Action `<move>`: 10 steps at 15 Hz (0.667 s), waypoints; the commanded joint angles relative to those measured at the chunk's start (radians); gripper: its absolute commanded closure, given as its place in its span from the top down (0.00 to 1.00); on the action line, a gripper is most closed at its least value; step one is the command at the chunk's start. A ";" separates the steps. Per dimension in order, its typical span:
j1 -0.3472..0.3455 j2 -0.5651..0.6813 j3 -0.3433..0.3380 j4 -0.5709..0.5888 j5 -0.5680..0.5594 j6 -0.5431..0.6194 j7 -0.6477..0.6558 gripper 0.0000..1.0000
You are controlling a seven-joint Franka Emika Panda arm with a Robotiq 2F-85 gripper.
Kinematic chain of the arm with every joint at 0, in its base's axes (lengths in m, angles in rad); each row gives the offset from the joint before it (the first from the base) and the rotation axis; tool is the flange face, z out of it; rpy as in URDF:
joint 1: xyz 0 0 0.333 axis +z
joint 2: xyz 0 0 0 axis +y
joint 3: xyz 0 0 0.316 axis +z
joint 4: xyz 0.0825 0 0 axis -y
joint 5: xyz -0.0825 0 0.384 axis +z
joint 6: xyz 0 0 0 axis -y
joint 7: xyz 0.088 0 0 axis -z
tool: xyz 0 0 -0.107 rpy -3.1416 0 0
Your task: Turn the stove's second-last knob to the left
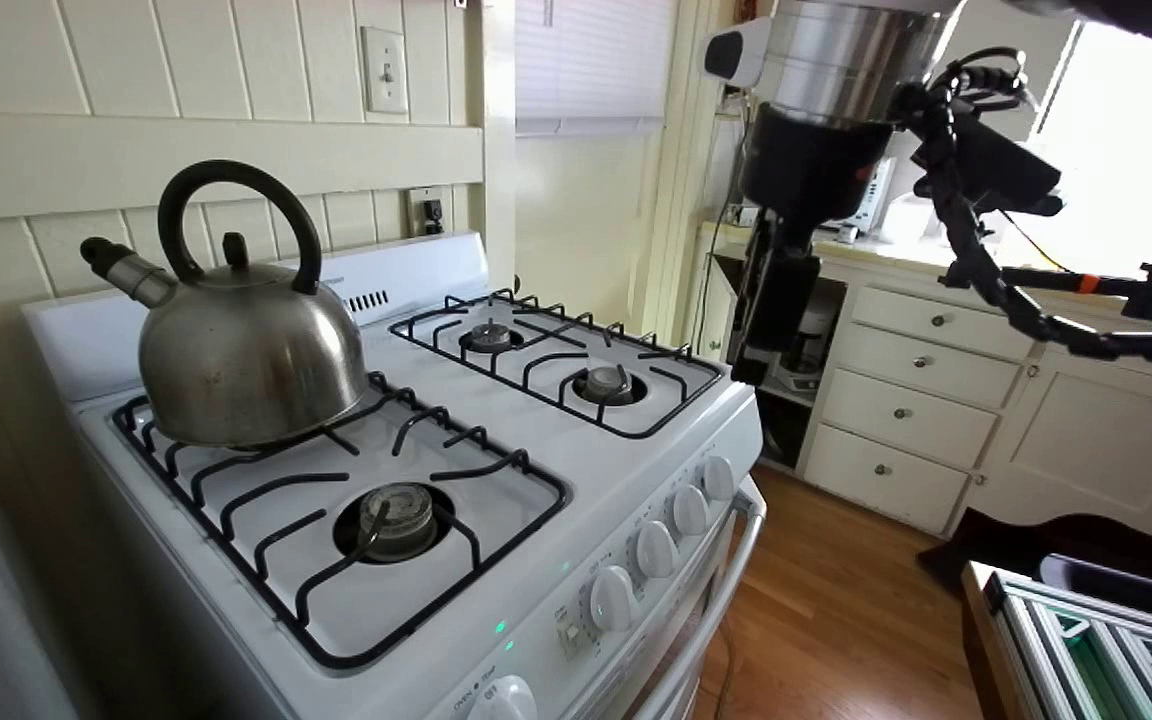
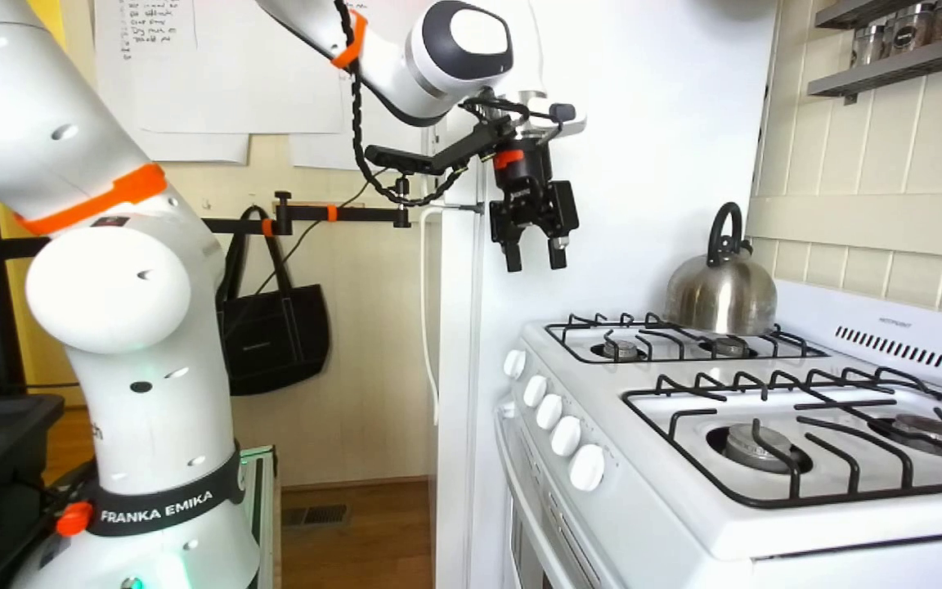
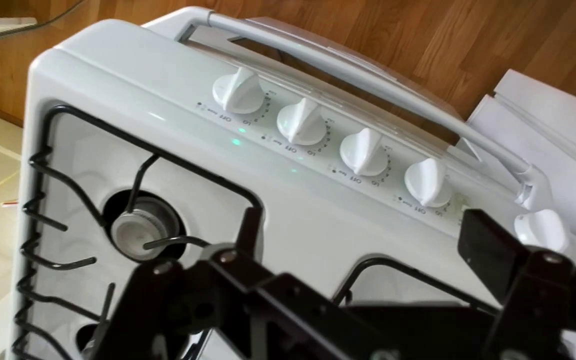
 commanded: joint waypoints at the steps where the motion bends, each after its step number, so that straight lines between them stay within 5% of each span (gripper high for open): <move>1: 0.055 0.104 -0.055 0.031 0.114 0.021 -0.119 1.00; 7: 0.108 0.197 -0.051 0.074 0.225 -0.008 -0.265 1.00; 10: 0.092 0.182 -0.032 0.057 0.185 0.010 -0.232 1.00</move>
